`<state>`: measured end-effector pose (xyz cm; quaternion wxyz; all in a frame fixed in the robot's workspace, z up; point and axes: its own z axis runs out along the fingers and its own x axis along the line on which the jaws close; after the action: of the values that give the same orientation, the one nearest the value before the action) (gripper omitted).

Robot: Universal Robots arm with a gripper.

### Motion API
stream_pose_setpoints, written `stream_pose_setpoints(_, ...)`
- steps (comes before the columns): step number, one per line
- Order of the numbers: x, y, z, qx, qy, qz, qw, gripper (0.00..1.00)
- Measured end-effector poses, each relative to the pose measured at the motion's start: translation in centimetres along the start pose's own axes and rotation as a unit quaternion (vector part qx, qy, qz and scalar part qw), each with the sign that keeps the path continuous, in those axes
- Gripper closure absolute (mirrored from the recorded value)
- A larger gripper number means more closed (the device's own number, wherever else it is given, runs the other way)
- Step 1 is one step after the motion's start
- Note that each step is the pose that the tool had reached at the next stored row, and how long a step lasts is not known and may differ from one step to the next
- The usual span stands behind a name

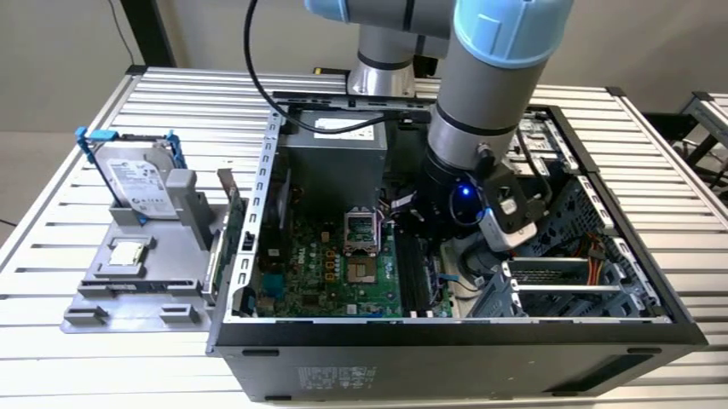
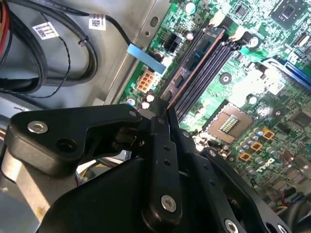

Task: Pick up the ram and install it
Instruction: 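Insert the ram into the slot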

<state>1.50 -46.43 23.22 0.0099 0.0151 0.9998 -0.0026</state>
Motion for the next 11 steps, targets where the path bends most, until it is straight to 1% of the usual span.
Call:
stream_pose_setpoints(2,0.21,-0.01,0.07,0.0002,0.0,0.004,0.99999,1.0)
stream_pose_setpoints(4,0.24,0.0,0.19,0.0002,0.0,0.009,0.99996,1.0)
stream_pose_setpoints(9,0.22,0.0,0.99,0.0002,0.0001,0.009,0.99996,1.0)
stream_pose_setpoints(11,0.22,0.0,1.13,0.0002,0.0005,0.009,0.99996,1.0)
